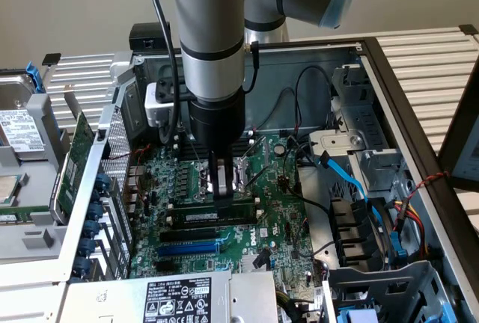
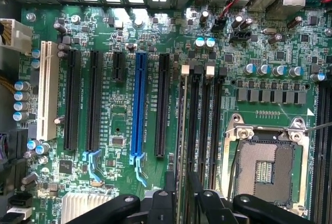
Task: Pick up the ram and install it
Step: 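Insert the ram into the slot, then press down the ram until it locks into place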
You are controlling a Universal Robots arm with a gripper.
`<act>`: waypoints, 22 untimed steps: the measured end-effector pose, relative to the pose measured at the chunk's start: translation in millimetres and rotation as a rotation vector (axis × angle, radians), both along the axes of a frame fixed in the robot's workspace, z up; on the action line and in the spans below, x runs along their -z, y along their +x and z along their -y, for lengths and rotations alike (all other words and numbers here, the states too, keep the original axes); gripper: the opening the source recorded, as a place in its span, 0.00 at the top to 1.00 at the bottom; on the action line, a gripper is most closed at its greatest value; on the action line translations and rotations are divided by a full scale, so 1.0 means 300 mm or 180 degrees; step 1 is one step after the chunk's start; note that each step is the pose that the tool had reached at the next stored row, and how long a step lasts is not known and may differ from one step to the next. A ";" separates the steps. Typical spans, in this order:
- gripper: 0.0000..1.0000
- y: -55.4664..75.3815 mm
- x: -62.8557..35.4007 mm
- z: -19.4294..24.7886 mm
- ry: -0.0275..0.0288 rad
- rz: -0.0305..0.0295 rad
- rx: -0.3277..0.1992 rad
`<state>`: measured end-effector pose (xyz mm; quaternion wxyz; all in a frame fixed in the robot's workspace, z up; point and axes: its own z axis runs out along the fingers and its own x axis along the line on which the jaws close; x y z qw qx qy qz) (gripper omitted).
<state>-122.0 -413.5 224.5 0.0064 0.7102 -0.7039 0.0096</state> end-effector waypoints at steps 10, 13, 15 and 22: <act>0.72 0.000 -0.053 0.002 0.0000 -0.0092 0.0001; 0.72 0.000 -0.065 0.002 0.0000 -0.0093 0.0001; 0.72 0.000 -0.067 0.002 0.0001 -0.0092 0.0001; 0.72 0.000 -0.087 0.002 -0.0002 -0.0096 0.0001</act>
